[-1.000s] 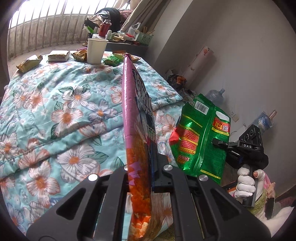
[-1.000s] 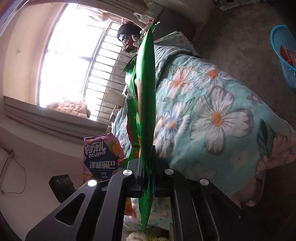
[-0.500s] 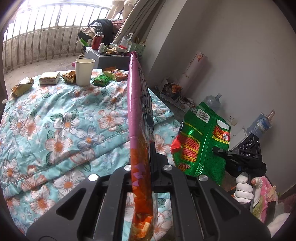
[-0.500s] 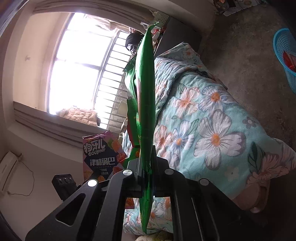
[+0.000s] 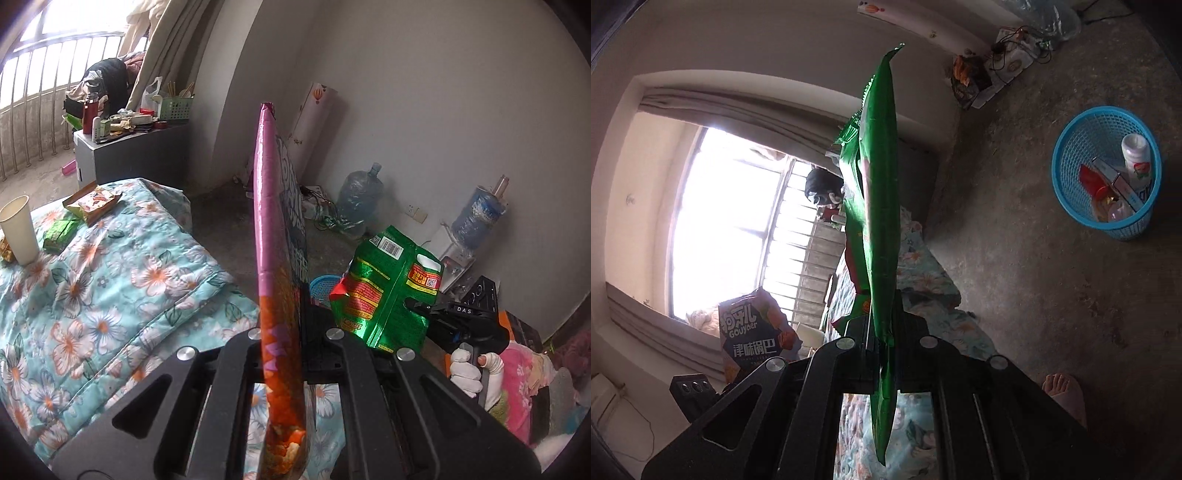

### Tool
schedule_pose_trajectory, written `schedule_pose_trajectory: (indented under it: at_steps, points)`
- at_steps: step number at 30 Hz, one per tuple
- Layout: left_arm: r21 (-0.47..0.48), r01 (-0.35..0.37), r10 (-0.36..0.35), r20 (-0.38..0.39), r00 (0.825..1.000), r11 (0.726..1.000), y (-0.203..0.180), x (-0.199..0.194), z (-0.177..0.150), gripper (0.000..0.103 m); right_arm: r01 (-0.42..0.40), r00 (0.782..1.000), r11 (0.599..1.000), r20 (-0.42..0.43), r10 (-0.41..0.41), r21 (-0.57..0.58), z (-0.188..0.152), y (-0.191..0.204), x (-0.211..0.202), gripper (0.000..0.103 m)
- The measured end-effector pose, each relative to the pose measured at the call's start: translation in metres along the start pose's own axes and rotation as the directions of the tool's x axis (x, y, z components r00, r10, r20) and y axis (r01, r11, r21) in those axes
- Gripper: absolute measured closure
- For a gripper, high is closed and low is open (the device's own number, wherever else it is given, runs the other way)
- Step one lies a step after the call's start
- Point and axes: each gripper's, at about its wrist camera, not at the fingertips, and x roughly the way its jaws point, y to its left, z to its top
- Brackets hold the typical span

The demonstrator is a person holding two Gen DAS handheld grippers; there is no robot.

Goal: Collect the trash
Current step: 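Lower both bags over the blue wastebasket and open both tools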

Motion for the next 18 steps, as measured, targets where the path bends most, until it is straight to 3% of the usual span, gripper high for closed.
schedule_pose_trajectory:
  at_steps: [4,10,14,16,18]
  points:
    - [0.045,0.036,-0.034,-0.042,0.999,0.998,-0.020,0.045,0.013,0.101,0.120,0.990,0.990,0.062,-0.125,0.073,0.044,-0.046,0.007,0.097]
    - [0.085,0.054,-0.043,-0.127,0.991,0.995,-0.036,0.108,0.023,0.101,0.251,0.961,0.945,0.067,-0.270,0.208,0.102,-0.126,0.055,0.096]
    - [0.106,0.056,-0.036,-0.184,0.982,0.993,-0.041,0.147,0.028,0.101,0.332,0.935,0.889,0.012,-0.354,0.315,0.123,-0.192,0.096,0.094]
    - [0.105,0.067,-0.042,-0.221,0.974,0.992,-0.044,0.169,0.031,0.101,0.381,0.919,0.853,-0.047,-0.391,0.356,0.125,-0.222,0.113,0.085]
    - [0.106,0.077,-0.047,-0.258,0.965,0.991,-0.049,0.193,0.034,0.101,0.408,0.905,0.825,-0.056,-0.422,0.392,0.124,-0.240,0.118,0.079]
